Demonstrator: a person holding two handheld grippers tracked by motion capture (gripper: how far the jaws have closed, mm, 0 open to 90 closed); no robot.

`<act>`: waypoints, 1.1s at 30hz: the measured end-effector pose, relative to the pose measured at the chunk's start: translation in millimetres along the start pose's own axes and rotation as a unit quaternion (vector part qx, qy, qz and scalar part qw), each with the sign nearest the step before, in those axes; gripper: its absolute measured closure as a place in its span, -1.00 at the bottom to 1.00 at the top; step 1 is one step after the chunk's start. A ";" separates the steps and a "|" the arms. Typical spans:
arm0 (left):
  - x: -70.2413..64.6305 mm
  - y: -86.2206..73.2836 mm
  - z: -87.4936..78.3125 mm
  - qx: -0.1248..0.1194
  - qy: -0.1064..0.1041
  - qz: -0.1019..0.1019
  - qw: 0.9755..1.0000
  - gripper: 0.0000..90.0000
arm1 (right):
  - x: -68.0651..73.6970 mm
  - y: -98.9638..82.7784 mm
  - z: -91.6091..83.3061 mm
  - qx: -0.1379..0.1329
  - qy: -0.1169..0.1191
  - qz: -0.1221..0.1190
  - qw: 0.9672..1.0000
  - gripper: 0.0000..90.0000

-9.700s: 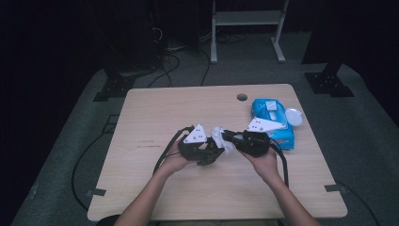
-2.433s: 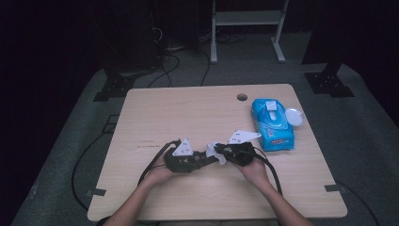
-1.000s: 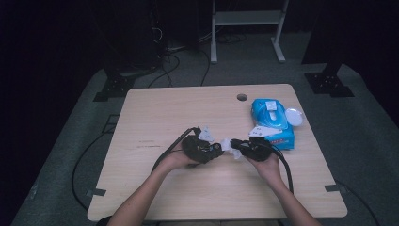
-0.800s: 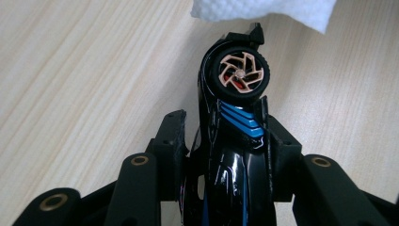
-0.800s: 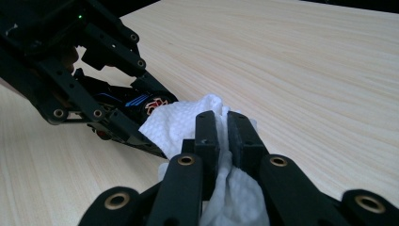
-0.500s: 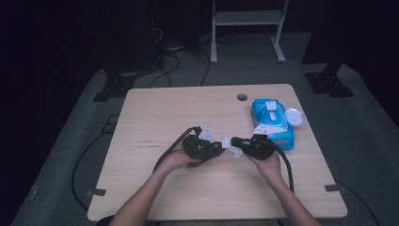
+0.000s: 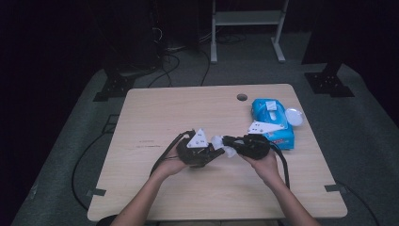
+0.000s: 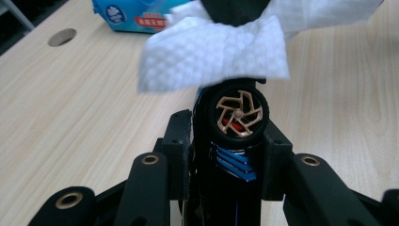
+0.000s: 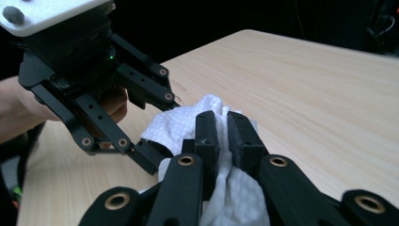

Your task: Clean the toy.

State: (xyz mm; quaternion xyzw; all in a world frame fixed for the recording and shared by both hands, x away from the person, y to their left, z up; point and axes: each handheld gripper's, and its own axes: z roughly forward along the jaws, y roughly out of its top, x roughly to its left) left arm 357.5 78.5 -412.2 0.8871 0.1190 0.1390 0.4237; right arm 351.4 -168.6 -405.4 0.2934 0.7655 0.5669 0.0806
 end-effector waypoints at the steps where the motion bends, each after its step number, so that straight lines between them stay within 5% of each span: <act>1: 0.3 -1.5 0.3 -0.005 -0.001 -0.004 1.000 0.40 | -1.3 -1.7 0.2 0.005 -0.004 0.001 1.000 0.83; 6: 1.7 -2.1 1.0 -0.006 0.006 -0.006 1.000 0.40 | -3.4 -4.0 -1.5 0.012 -0.012 0.000 1.000 0.83; 13: -3.0 2.0 2.1 -0.016 -0.001 -0.003 1.000 0.40 | 17.3 11.8 3.5 0.004 0.006 -0.037 0.999 0.83; 20: 0.8 -0.9 -1.9 -0.024 -0.001 -0.012 1.000 0.41 | -5.3 -4.2 -3.2 0.015 -0.024 -0.005 1.000 0.83; 23: 1.4 -0.1 -3.0 -0.030 0.000 -0.014 0.999 0.41 | -2.5 -2.4 -3.2 0.011 -0.027 -0.008 1.000 0.83; 27: 4.0 1.8 -8.7 -0.049 -0.002 -0.023 0.999 0.42 | 0.8 6.1 -5.5 -0.011 -0.011 -0.008 1.000 0.83; 33: 5.1 -0.4 -8.3 -0.050 0.000 -0.024 0.998 0.43 | -9.8 -6.7 0.2 -0.002 -0.010 0.023 1.000 0.83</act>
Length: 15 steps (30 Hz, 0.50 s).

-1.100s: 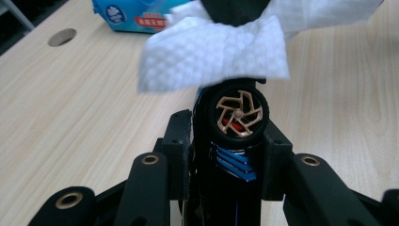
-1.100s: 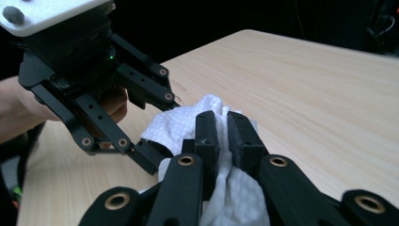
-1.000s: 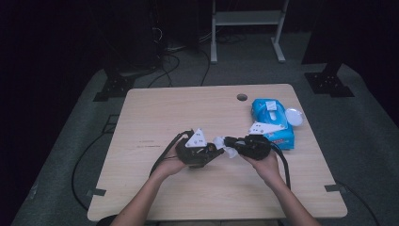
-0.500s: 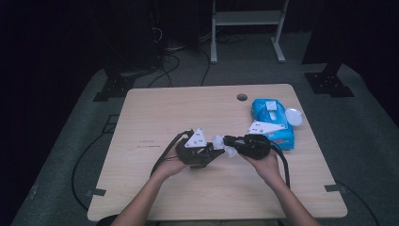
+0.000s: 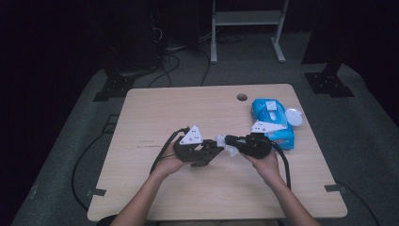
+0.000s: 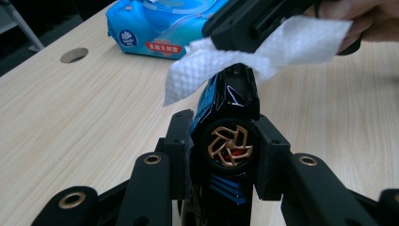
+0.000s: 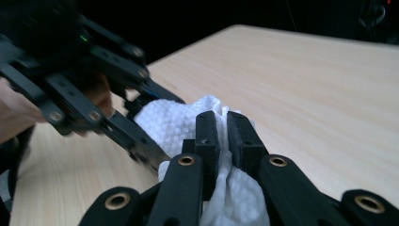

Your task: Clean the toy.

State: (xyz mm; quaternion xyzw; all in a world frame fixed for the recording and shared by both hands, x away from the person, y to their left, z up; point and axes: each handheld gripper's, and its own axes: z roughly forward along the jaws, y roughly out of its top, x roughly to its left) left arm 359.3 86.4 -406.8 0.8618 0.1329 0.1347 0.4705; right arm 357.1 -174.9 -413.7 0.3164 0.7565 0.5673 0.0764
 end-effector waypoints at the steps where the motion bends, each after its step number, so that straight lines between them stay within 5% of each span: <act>1: 0.2 -0.6 1.1 0.000 -0.001 0.000 1.000 0.43 | -1.7 -2.6 1.3 0.007 -0.005 0.000 1.000 0.83; 7: -1.0 -0.2 6.0 0.000 -0.002 0.002 1.000 0.43 | -0.5 -2.1 3.8 0.007 -0.002 -0.001 1.000 0.83; 15: -2.2 -1.0 16.1 0.019 -0.001 0.004 1.000 0.43 | -15.3 -25.6 11.8 0.038 -0.014 0.035 0.999 0.83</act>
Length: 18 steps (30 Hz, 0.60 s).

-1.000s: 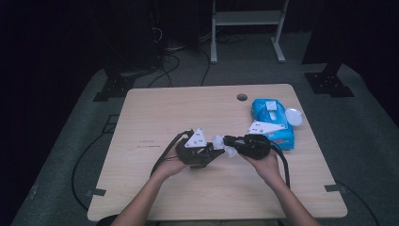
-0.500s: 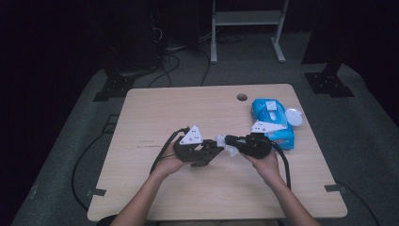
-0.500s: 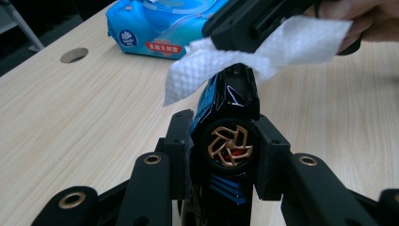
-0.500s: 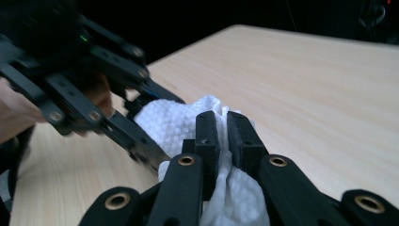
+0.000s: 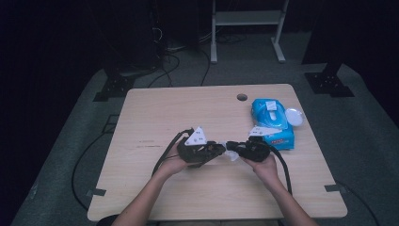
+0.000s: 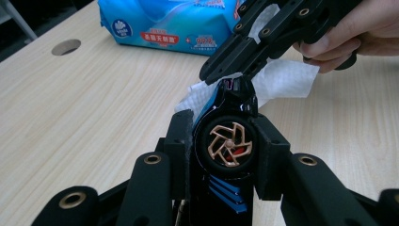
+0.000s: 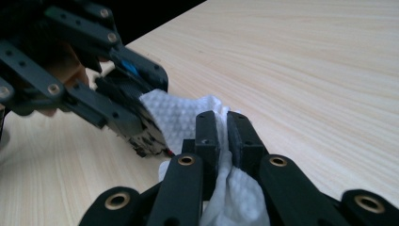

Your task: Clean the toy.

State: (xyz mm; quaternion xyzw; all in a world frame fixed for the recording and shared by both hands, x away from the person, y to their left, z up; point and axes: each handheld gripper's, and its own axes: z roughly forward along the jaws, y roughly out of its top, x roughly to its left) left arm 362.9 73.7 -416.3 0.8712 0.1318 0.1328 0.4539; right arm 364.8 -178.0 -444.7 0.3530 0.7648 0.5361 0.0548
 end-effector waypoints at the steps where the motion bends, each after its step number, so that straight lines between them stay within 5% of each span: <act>1: 0.2 0.1 1.7 0.002 -0.001 0.001 1.000 0.43 | 0.0 1.7 -1.8 -0.004 -0.003 -0.001 1.000 0.83; 10: 13.8 10.1 31.5 0.078 -0.005 -0.009 0.997 0.43 | -11.6 1.8 -12.5 -0.009 -0.030 0.006 0.999 0.83; 14: 24.3 19.7 49.6 0.129 -0.002 -0.010 0.992 0.43 | -17.3 -1.0 -13.0 -0.003 -0.039 0.012 0.999 0.83; 18: 30.9 25.0 61.5 0.153 -0.008 -0.001 0.988 0.43 | -20.1 -2.2 -12.5 -0.002 -0.043 0.016 0.999 0.83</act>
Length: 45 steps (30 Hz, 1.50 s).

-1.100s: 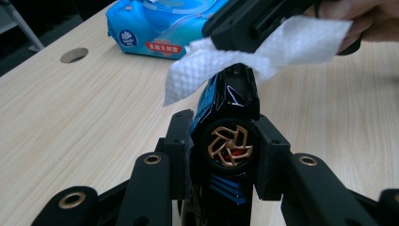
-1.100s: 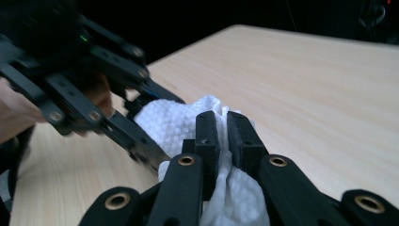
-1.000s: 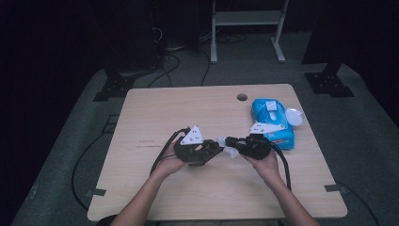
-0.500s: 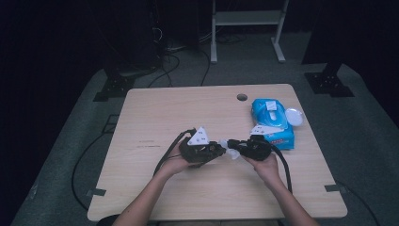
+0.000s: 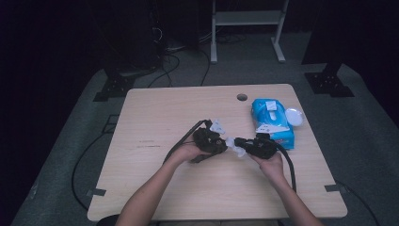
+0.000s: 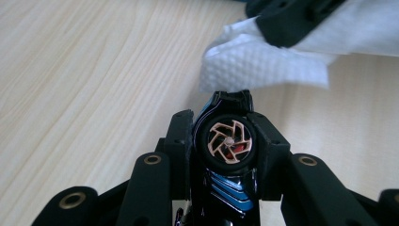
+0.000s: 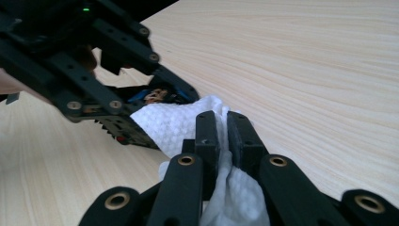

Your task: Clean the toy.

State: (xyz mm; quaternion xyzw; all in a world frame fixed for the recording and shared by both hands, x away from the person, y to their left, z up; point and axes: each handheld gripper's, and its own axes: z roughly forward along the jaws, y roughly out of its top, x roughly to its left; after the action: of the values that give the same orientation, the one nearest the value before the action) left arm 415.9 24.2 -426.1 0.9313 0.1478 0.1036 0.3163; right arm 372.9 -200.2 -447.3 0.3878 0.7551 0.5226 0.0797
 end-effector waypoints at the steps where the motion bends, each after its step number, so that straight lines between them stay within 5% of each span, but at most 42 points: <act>1: 1.5 2.6 3.1 0.009 0.000 0.002 1.000 0.43 | -0.7 0.0 -0.3 -0.001 -0.002 0.002 1.000 0.83; 7: 14.7 11.3 12.6 0.034 -0.005 -0.002 0.999 0.42 | -5.2 -1.0 -3.2 -0.001 -0.009 0.004 1.000 0.83; 15: 21.3 6.9 -1.8 -0.007 -0.026 -0.030 0.999 0.12 | -5.1 0.4 -8.2 -0.002 -0.008 0.002 1.000 0.83; 20: 27.8 -6.4 -22.0 -0.054 -0.051 -0.057 0.996 0.05 | -2.2 3.7 -15.9 0.000 -0.012 -0.014 1.000 0.83; 24: 39.1 -21.7 -37.7 -0.092 -0.056 -0.087 0.990 0.02 | -2.7 6.6 -24.8 -0.009 -0.023 -0.022 0.999 0.83; 29: 48.1 -38.0 -44.6 -0.098 -0.055 -0.116 0.987 -0.01 | -3.5 8.1 -33.1 -0.006 -0.030 -0.029 0.999 0.83; 33: 49.2 -46.1 -41.0 -0.084 -0.055 -0.122 0.987 -0.02 | -5.2 7.3 -39.6 -0.006 -0.032 -0.031 0.999 0.83; 38: 47.7 -51.5 -39.3 -0.099 -0.058 -0.133 0.984 -0.04 | -6.1 5.5 -47.9 -0.002 -0.036 -0.037 0.999 0.83; 45: 35.1 -52.9 -40.4 -0.104 -0.051 -0.114 0.987 -0.04 | -6.3 -1.4 -59.0 0.008 -0.046 -0.048 0.998 0.83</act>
State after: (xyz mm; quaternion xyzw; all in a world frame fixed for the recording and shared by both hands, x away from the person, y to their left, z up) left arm 426.0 98.7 -424.0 0.8743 0.2251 0.0338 0.4287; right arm 345.5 -247.5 -424.2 0.3748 0.7726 0.4940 0.1362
